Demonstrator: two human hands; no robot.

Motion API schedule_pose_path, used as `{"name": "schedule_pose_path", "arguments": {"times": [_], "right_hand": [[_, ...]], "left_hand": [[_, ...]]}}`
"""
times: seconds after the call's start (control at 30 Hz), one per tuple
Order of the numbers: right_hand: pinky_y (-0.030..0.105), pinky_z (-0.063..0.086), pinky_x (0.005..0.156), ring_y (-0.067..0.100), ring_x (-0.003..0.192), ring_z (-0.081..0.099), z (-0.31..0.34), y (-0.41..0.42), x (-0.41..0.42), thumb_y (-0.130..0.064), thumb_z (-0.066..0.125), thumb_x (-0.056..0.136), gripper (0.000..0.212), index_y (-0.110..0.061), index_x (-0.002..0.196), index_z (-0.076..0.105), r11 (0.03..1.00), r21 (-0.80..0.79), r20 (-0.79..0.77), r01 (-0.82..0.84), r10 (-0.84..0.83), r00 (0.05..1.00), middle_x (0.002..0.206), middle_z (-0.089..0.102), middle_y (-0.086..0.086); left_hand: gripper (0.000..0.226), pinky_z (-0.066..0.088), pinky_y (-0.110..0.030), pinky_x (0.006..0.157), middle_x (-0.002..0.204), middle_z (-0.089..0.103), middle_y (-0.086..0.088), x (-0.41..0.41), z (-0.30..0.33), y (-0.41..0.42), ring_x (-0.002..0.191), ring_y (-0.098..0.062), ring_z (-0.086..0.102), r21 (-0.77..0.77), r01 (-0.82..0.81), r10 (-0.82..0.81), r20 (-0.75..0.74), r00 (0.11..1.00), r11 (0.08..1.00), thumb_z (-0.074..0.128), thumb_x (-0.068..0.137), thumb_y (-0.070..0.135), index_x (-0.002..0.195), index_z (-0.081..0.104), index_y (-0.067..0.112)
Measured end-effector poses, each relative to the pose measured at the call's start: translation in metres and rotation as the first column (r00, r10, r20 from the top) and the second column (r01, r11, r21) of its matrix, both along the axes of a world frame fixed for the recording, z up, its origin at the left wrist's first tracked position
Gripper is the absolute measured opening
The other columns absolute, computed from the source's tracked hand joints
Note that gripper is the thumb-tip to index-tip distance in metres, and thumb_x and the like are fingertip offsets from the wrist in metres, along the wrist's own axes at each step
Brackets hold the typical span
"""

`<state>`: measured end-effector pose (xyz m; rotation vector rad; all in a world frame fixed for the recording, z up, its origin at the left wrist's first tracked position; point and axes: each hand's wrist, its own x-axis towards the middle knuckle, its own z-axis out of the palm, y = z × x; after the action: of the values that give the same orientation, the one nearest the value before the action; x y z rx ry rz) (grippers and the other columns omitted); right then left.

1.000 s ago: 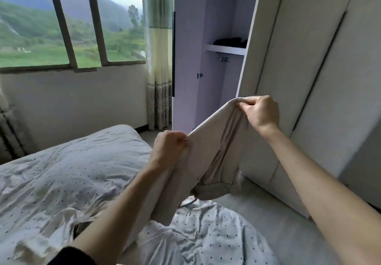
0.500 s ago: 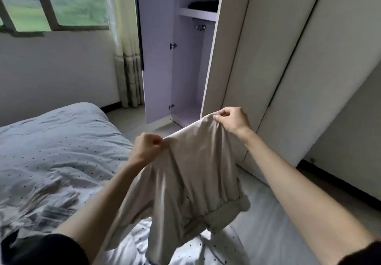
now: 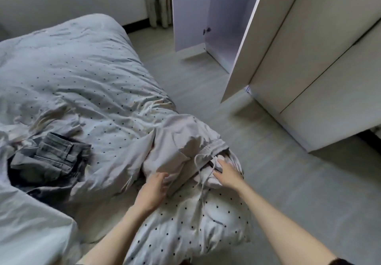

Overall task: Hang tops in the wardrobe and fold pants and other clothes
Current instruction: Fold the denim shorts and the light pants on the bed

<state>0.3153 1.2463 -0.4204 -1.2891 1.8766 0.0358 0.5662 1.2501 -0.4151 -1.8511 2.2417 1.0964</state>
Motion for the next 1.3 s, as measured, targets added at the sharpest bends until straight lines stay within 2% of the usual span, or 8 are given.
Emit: {"name": "schedule_pose_path", "arguments": {"times": [0.23,0.53,0.6,0.77,0.9,1.1,1.23,1.3], "right_hand": [[0.042,0.016,0.114,0.015,0.145,0.011,-0.070,-0.036,-0.027,-0.018,0.035,0.098,0.054,-0.026,0.149,0.018,0.959,-0.176,-0.285,-0.220,0.164,0.944,0.158,0.013,-0.003],[0.046,0.009,0.115,0.009,0.145,0.007,-0.136,-0.067,-0.044,-0.007,0.043,0.088,0.073,-0.030,0.150,0.014,0.931,-0.133,-0.267,-0.339,0.296,0.917,0.159,0.006,-0.008],[0.046,0.009,0.115,0.010,0.145,0.007,-0.144,-0.065,-0.042,-0.009,0.048,0.090,0.073,-0.030,0.150,0.012,0.923,-0.136,-0.289,-0.359,0.310,0.906,0.159,0.006,-0.006],[0.040,0.012,0.112,0.011,0.142,0.020,-0.149,-0.073,-0.034,-0.007,0.042,0.092,0.049,-0.027,0.137,0.043,0.887,-0.308,-0.372,-0.344,0.220,0.902,0.147,0.039,-0.008],[0.031,0.020,0.105,0.013,0.135,0.037,-0.130,-0.076,-0.037,-0.010,0.049,0.085,0.044,-0.020,0.128,0.053,0.882,-0.384,-0.291,-0.272,0.163,0.943,0.135,0.053,0.001],[0.034,0.018,0.111,0.028,0.102,0.059,-0.063,-0.067,-0.045,-0.010,0.046,0.085,0.033,-0.011,0.117,0.052,0.856,-0.412,-0.289,-0.312,0.202,0.936,0.101,0.067,0.012],[0.037,0.039,0.076,0.038,0.098,0.058,-0.010,-0.068,-0.057,-0.017,0.043,0.090,0.024,-0.009,0.112,0.050,0.892,-0.299,-0.380,-0.339,0.214,0.900,0.103,0.065,0.021],[0.038,0.041,0.074,0.039,0.100,0.058,0.023,-0.071,-0.069,-0.018,0.043,0.090,0.023,-0.010,0.111,0.050,0.910,-0.281,-0.414,-0.303,0.170,0.894,0.109,0.063,0.022]], "left_hand": [[0.049,0.034,-0.035,0.100,0.135,0.048,-0.008,-0.047,-0.066,-0.002,0.127,-0.023,0.043,-0.214,0.211,-0.158,0.238,0.958,0.954,0.050,0.086,0.010,0.134,0.047,0.012],[0.097,0.032,-0.049,0.105,0.136,0.047,-0.020,-0.060,-0.147,-0.022,0.128,-0.038,0.042,-0.187,0.206,-0.095,0.477,0.874,0.960,0.081,0.056,0.045,0.138,0.044,0.007],[0.088,0.036,-0.050,0.102,0.131,0.051,-0.021,-0.059,-0.152,-0.021,0.124,-0.037,0.047,-0.181,0.231,-0.113,0.502,0.858,0.956,0.083,0.058,0.035,0.134,0.048,0.006],[0.067,0.045,-0.050,0.088,0.126,0.056,-0.015,-0.059,-0.146,-0.023,0.110,-0.034,0.056,-0.294,0.251,-0.099,0.450,0.888,0.922,0.067,0.065,0.010,0.131,0.054,0.014],[0.047,0.046,-0.054,0.085,0.125,0.059,-0.012,-0.057,-0.123,-0.030,0.108,-0.031,0.059,-0.471,0.288,-0.111,0.369,0.923,0.834,0.044,0.072,0.014,0.114,0.065,0.015],[0.031,0.038,-0.064,0.096,0.118,0.065,-0.011,-0.056,-0.070,-0.036,0.113,-0.031,0.060,-0.539,0.232,-0.054,0.325,0.944,0.810,0.078,0.060,0.001,0.091,0.072,0.007],[0.027,0.036,-0.058,0.096,0.109,0.067,-0.012,-0.054,-0.022,-0.058,0.110,-0.031,0.061,-0.527,0.178,-0.020,0.293,0.956,0.831,0.082,0.060,0.015,0.083,0.072,0.006],[0.024,0.030,-0.049,0.099,0.111,0.066,-0.009,-0.060,0.011,-0.081,0.114,-0.027,0.056,-0.500,0.193,-0.042,0.298,0.954,0.844,0.071,0.071,0.019,0.093,0.070,0.009]]}}
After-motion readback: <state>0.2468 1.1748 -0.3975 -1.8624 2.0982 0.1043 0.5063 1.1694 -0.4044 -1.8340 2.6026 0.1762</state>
